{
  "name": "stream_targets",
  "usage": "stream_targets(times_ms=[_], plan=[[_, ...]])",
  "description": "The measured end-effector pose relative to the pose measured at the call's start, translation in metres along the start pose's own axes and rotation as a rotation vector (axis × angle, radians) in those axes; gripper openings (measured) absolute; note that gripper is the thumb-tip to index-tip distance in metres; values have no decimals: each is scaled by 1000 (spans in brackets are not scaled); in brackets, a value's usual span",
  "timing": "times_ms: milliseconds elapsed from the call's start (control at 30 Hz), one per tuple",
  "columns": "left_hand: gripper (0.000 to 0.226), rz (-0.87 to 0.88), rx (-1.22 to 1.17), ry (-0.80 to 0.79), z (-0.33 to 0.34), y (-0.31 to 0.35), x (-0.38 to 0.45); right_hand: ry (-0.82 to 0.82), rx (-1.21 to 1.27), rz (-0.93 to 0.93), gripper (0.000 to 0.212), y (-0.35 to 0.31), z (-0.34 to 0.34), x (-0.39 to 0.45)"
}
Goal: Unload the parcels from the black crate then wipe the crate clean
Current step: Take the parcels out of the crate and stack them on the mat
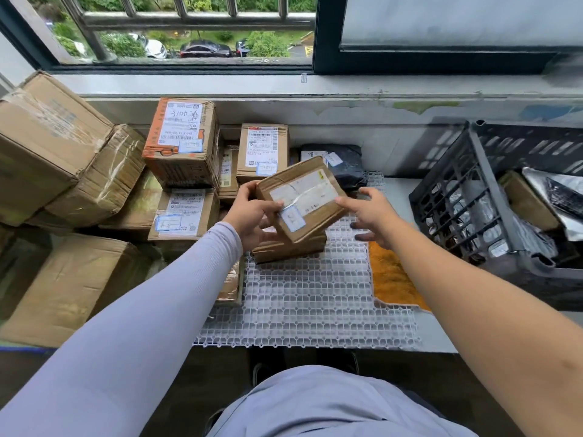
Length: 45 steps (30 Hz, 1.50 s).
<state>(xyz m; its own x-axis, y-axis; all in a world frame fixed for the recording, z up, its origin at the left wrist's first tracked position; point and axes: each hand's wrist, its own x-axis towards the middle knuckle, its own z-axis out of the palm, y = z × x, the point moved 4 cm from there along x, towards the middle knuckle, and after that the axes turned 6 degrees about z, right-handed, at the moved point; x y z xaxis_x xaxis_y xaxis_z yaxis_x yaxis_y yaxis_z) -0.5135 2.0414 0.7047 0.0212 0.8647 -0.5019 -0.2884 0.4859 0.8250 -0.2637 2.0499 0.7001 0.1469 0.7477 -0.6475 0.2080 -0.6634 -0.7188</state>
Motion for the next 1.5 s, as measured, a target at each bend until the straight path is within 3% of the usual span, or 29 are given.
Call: stream_targets(times_ms=[67, 200, 300, 367, 467, 633, 733, 867, 1200, 1333, 1500], plan=[[61, -10, -104, 21, 9, -5, -1, -73, 127, 89, 85, 7, 10, -1], [64, -45, -264, 57, 30, -22, 0, -94, 434, 56, 61, 6, 36, 2], [59, -33, -262, 109, 32, -31, 2, -40, 513, 23, 75, 4, 38, 7], [51, -8, -184, 144, 25, -32, 3, -32, 463, 11, 86, 3, 33, 11], [47, 119, 116, 171, 9, -29, 1, -58, 389, 14, 79, 3, 26, 14], [96, 520, 848, -29, 0, -17, -5, -119, 331, -16, 66, -8, 23, 19], [93, 668, 1181, -40, 4, -4, -8, -164, 330, -63, 61, -28, 23, 21], [73, 751, 1298, 35, 6, 17, -8, -178, 313, -92, 65, -53, 27, 24], [67, 686, 1260, -4, 30, 21, -2, 15, 182, -204, 55, -67, 12, 27], [66, 733, 1274, 32, 30, 34, -1, 13, 180, -258, 47, -88, 12, 26], [67, 732, 1381, 121, 4, 64, 8, -49, 169, -278, 51, -120, 45, 32]])
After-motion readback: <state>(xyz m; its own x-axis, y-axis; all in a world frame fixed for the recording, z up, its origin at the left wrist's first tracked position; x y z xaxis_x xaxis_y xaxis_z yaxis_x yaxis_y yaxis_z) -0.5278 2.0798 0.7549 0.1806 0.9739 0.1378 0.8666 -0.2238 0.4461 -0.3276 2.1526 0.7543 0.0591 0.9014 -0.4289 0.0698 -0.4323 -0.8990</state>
